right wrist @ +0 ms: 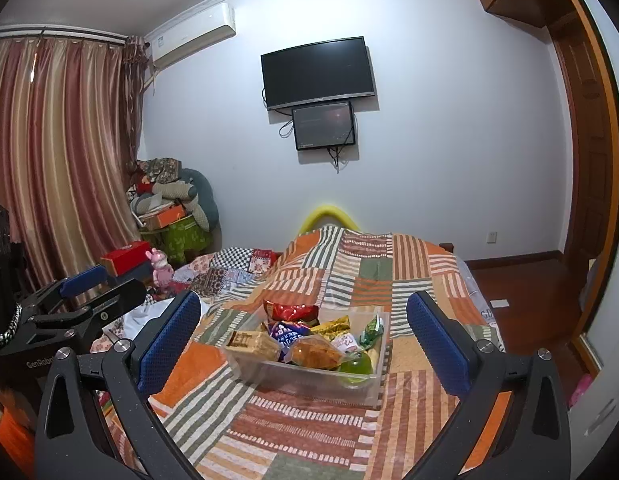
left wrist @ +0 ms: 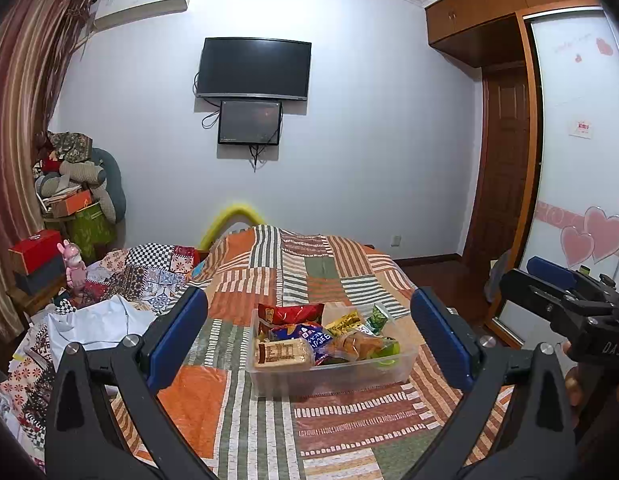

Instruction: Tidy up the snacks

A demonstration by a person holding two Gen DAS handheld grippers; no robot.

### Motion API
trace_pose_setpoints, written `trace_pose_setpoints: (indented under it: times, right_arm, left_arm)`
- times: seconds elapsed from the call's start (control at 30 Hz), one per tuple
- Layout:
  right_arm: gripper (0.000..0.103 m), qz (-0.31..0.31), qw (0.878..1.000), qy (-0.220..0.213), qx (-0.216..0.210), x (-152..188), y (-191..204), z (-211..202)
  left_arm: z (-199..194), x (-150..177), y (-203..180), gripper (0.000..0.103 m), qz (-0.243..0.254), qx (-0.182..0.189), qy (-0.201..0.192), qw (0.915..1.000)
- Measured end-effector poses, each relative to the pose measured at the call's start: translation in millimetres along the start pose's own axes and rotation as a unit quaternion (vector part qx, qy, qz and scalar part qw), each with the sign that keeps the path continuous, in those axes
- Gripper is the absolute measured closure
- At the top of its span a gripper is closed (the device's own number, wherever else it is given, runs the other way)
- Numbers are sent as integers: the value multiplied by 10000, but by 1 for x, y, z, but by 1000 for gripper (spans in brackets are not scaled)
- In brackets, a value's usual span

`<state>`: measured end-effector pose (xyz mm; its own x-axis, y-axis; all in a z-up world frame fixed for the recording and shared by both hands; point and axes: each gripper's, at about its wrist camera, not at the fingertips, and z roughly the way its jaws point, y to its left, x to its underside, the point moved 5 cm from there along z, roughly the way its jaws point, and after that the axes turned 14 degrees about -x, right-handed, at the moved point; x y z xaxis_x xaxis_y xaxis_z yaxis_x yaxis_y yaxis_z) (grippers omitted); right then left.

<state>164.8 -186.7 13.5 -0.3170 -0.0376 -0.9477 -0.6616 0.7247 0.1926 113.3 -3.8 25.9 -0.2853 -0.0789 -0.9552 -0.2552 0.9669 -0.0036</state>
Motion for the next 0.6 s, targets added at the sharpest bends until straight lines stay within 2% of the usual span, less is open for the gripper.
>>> trace_pose_setpoints:
  times: [0.6]
  right_arm:
    - [0, 0, 10000, -15, 10, -1, 0, -4]
  left_arm:
    - [2, 0, 1, 0, -50, 70, 10, 10000]
